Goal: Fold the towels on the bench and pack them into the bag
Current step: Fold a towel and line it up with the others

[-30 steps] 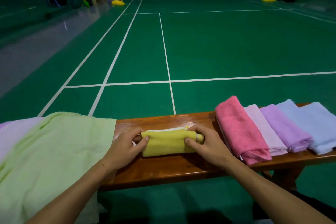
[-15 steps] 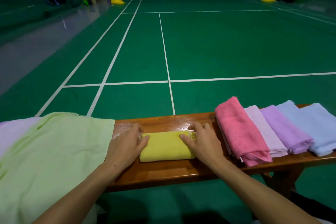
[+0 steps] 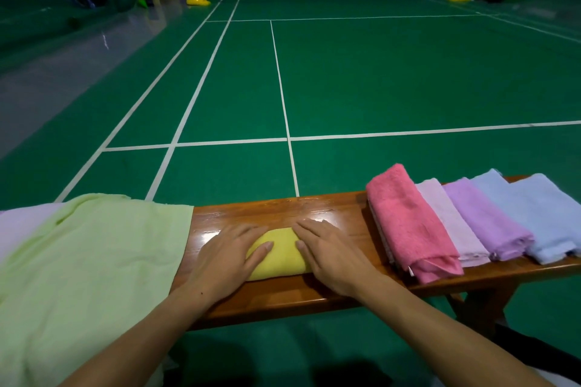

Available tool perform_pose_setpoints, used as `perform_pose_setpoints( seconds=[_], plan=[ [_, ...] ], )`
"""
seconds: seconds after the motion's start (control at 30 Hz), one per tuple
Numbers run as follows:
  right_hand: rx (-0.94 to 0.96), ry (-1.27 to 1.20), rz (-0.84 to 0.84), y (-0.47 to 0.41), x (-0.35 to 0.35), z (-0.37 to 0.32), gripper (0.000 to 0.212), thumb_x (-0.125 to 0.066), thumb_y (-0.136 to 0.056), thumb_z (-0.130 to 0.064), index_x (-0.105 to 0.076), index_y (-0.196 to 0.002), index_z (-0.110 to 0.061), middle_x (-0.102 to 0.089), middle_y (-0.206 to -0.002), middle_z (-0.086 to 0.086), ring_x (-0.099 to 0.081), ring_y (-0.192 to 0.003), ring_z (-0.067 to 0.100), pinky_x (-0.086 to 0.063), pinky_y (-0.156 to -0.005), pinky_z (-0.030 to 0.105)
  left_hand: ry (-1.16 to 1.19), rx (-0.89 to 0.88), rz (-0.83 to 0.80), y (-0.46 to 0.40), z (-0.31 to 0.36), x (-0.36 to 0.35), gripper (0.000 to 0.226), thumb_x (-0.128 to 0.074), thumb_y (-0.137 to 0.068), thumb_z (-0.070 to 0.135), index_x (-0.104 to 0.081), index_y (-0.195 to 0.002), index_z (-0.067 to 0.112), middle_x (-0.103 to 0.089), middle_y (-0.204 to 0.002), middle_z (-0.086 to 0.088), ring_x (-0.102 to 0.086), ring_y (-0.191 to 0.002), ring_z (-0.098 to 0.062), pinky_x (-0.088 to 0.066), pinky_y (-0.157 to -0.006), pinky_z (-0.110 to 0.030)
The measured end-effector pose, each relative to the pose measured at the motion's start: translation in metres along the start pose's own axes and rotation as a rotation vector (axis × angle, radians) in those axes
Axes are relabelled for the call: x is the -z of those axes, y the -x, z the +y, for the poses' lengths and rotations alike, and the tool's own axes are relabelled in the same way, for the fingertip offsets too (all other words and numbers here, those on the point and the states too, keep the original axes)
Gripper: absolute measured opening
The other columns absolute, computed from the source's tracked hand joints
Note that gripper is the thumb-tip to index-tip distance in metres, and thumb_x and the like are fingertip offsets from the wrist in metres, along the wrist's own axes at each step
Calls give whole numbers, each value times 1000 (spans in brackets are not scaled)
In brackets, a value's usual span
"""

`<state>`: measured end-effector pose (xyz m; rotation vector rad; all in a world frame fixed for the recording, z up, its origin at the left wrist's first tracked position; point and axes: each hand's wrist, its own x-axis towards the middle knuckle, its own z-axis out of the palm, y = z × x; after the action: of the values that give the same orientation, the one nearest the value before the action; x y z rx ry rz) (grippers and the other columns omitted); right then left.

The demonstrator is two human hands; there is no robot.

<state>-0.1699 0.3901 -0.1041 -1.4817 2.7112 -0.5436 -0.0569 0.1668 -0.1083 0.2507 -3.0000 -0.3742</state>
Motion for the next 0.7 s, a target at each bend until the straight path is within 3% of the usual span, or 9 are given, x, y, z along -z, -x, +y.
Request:
perform_pose_setpoints(
  seconds=[0.17, 0.27, 0.33, 0.4, 0.43, 0.5, 0.57, 0.63, 0.7],
  plan=[
    [-137, -12, -29, -2, 13, -3, 41, -49, -106, -47, -63, -137, -24, -66, -131, -2, -58, -119, 22, -50, -92, 39, 187, 168, -13, -7, -5, 4, 77, -38, -86, 91, -50, -145, 42, -58, -140, 16, -58, -120, -8, -57, -94, -42],
    [-215, -54, -48, -3, 14, -5, 40, -57, -99, -61, -66, -122, -30, -69, -114, -8, -62, -104, 18, -53, -83, 39, 300, 304, -32, -13, -6, 10, 76, -60, -84, 81, -51, -141, 31, -64, -121, 9, -62, -106, -12, -56, -88, -39],
    [-254, -70, -51, -5, 16, -6, 39, -62, -95, -64, -66, -115, -31, -68, -106, -11, -62, -97, 15, -53, -80, 38, 351, 360, -78, -18, -6, 16, 61, -68, -82, 76, -61, -122, 30, -64, -105, 11, -64, -97, -11, -55, -81, -35],
    [-260, -95, -55, -8, 16, -5, 38, -66, -92, -63, -65, -109, -30, -67, -104, -11, -61, -94, 14, -51, -77, 36, 523, 363, -139, -23, -12, 15, 31, -77, -85, 61, -71, -84, 31, -66, -79, 18, -63, -76, 1, -50, -66, -24],
    [-251, -128, -60, -9, 14, -3, 37, -68, -91, -62, -64, -108, -30, -66, -105, -11, -60, -94, 13, -50, -77, 35, 621, 347, -176, -25, -12, 18, 31, -81, -86, 54, -72, -70, 29, -66, -67, 17, -62, -66, 2, -46, -61, -19],
    [-249, -266, -78, -12, 10, 2, 44, -73, -88, -61, -60, -115, -29, -64, -115, -11, -60, -103, 9, -51, -84, 31, 731, 289, -187, -28, -17, 18, 46, -83, -78, 66, -76, -81, 21, -75, -76, 9, -69, -73, -5, -54, -67, -27],
    [-265, -408, -107, -14, 8, 5, 76, -77, -80, -70, -50, -138, -28, -57, -136, -10, -57, -123, 5, -51, -101, 29, 779, 185, -137, -29, -19, 21, 63, -81, -73, 74, -74, -104, 20, -77, -99, 3, -73, -92, -14, -61, -81, -40],
    [-279, -473, -122, -14, 8, 7, 107, -76, -69, -82, -36, -153, -29, -51, -150, -8, -53, -134, 4, -49, -109, 33, 851, 118, -87, -27, -10, 29, 50, -84, -81, 56, -70, -111, 19, -75, -106, 2, -72, -97, -15, -59, -84, -34],
    [-283, -551, -158, -15, 12, 7, 114, -80, -65, -82, -33, -156, -30, -52, -151, -8, -56, -131, 3, -51, -108, 35, 899, 58, -46, -25, -1, 39, 37, -82, -84, 37, -68, -111, 17, -74, -106, -1, -71, -98, -17, -59, -82, -31]
  ],
)
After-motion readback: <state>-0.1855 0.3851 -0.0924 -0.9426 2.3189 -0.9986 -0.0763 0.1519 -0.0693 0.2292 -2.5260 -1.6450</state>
